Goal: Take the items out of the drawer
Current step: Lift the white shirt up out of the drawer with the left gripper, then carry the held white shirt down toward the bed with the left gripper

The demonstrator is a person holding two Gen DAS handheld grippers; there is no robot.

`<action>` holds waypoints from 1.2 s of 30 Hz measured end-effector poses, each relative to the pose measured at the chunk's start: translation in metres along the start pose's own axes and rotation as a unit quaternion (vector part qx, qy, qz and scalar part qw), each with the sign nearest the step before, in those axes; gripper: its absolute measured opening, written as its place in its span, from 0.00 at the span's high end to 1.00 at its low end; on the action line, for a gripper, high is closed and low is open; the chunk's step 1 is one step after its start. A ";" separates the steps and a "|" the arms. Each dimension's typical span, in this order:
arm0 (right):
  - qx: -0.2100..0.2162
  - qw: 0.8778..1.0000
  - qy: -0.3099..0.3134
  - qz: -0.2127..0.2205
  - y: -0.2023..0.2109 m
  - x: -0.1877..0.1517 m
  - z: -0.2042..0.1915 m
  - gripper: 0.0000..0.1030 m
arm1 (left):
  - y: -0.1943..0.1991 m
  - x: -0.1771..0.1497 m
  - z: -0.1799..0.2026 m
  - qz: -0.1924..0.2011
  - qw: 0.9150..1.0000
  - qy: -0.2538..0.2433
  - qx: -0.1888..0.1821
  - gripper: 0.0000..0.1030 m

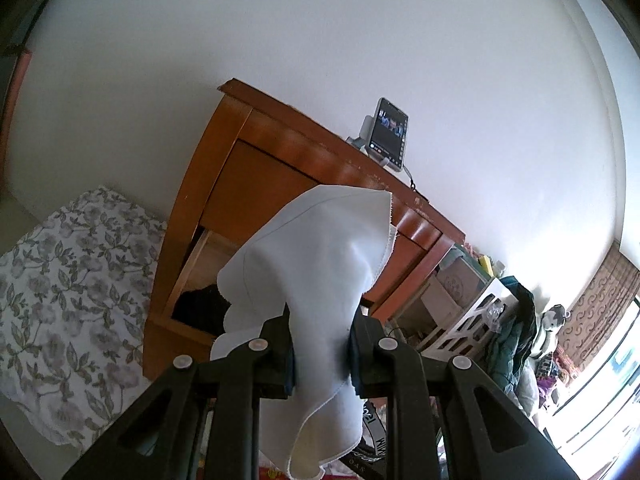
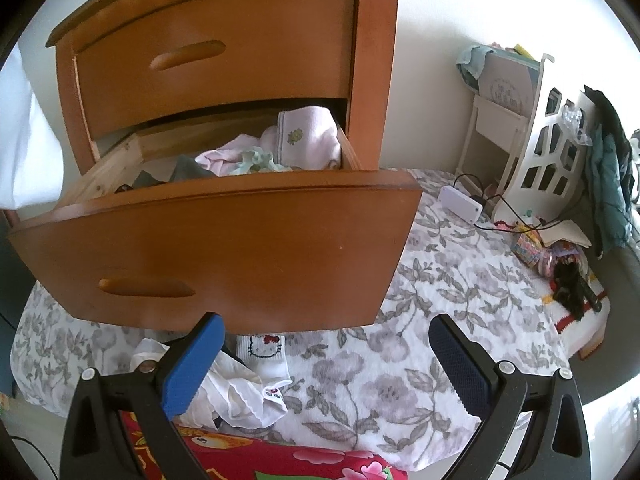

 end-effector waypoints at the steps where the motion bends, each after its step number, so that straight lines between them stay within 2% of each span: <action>1: 0.000 1.000 0.001 0.002 0.001 0.000 -0.001 0.00 | 0.001 -0.002 -0.001 -0.004 1.000 0.001 0.003 0.80; 12: -0.010 1.000 0.013 0.013 0.006 0.000 -0.004 0.00 | -0.003 -0.029 -0.006 -0.057 0.998 0.001 0.017 0.79; 22: -0.013 1.000 0.010 0.012 0.008 -0.003 -0.002 0.00 | -0.016 -0.060 -0.005 -0.114 0.993 -0.019 0.035 0.79; 32: -0.012 1.000 0.009 0.012 0.008 -0.004 -0.002 0.00 | 0.000 -0.061 0.004 -0.117 0.993 -0.027 0.018 0.79; 36: -0.011 1.000 0.008 0.012 0.008 -0.004 -0.001 0.00 | 0.009 -0.061 0.008 -0.120 0.992 -0.024 -0.004 0.79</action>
Point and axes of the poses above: each gripper's, at about its wrist camera, not at the fingertips, and y roughly against the way its jaws point, z to its right, x to its top, the point moved 6 cm from there along -y, roughly the way its jaws point, and after that the axes turned 8 degrees about -z, right-handed, at the moved point
